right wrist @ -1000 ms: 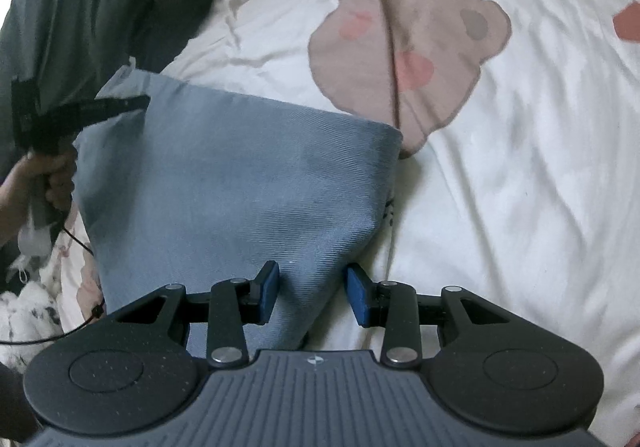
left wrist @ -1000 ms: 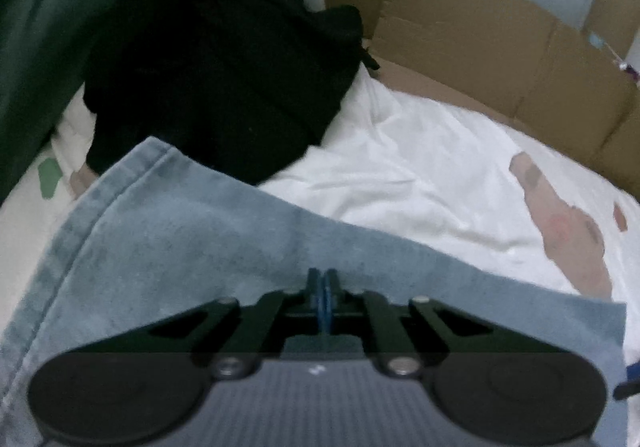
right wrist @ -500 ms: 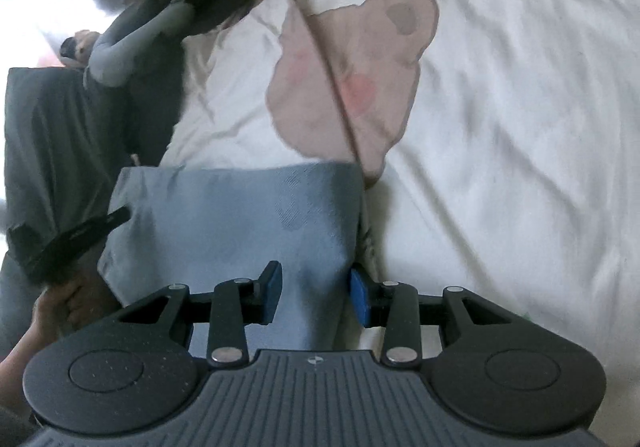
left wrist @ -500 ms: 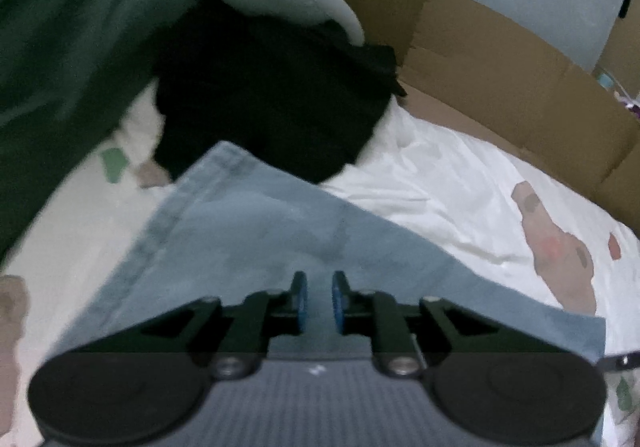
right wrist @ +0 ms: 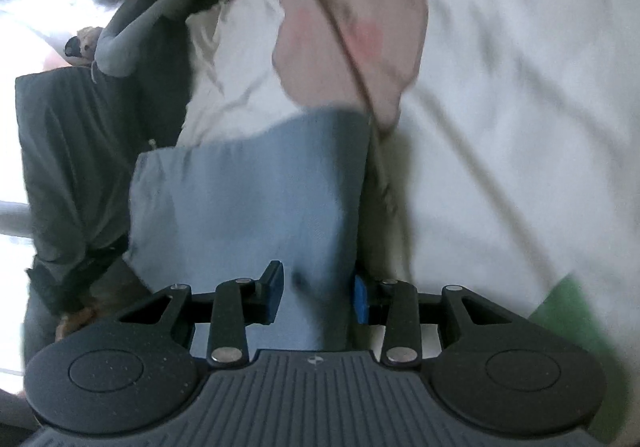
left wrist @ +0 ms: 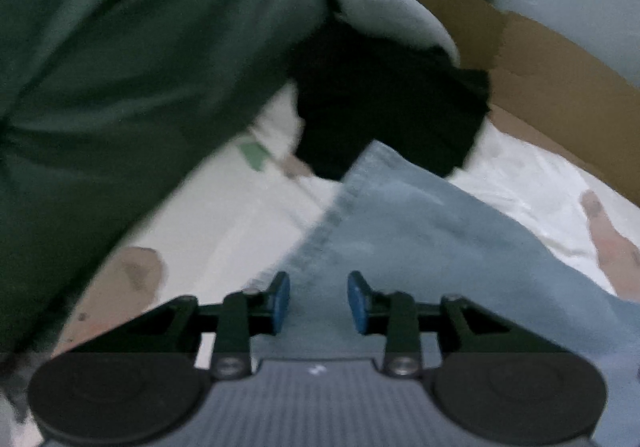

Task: Fold clothes
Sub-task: 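Grasp the folded denim pants edge with the right tool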

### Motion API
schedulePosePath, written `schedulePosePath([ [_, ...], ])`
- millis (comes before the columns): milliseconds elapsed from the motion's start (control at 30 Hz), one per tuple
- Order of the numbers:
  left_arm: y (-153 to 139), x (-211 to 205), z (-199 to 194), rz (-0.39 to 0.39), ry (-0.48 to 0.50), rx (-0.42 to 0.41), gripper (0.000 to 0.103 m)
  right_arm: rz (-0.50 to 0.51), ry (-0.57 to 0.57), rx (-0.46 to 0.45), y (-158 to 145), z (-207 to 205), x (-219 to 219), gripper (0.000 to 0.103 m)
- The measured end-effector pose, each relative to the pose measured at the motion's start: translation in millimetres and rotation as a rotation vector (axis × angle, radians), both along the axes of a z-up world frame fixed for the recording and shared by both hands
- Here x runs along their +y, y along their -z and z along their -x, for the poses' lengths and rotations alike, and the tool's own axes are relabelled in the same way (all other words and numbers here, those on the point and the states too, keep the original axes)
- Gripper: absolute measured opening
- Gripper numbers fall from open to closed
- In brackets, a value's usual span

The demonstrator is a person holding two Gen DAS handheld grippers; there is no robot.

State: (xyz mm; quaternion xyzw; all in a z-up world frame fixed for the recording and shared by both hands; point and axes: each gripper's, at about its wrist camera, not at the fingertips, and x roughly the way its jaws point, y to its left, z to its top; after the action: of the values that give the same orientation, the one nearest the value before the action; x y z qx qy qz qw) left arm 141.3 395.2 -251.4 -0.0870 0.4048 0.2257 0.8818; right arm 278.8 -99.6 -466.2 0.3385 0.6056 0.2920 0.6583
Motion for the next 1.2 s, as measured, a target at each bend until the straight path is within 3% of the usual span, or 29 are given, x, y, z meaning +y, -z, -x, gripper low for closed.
schedulePosePath([
  [167,2.7,5.8,2.2,0.009,-0.042,0.003,0.04,-0.034,0.004,0.009,4.3,3.6,8.8,0.038],
  [300,8.1,7.4,2.9,0.001,-0.052,0.019,0.041,-0.055,0.008,-0.007,-0.5,-0.6,9.7,0.028],
  [567,20.7,11.7,8.5,0.009,-0.071,0.06,0.049,-0.086,0.015,-0.036,-10.2,-8.3,9.2,0.028],
  [667,24.6,14.8,10.0,0.018,-0.088,0.061,0.055,-0.09,0.011,0.005,-0.8,-4.0,10.7,0.029],
  [833,26.7,14.8,8.6,0.021,-0.086,0.064,0.055,-0.09,-0.047,0.06,11.4,14.9,17.2,0.029],
  [967,29.1,16.2,7.1,0.027,-0.088,0.065,0.057,-0.115,-0.021,0.082,15.5,16.0,16.7,0.029],
  [1033,30.2,17.6,6.8,0.027,-0.092,0.064,0.063,-0.121,-0.004,0.093,18.9,13.8,17.9,0.028],
  [1200,28.6,20.2,7.1,0.049,-0.099,0.062,0.063,-0.096,-0.032,0.073,17.6,8.5,26.1,0.009],
])
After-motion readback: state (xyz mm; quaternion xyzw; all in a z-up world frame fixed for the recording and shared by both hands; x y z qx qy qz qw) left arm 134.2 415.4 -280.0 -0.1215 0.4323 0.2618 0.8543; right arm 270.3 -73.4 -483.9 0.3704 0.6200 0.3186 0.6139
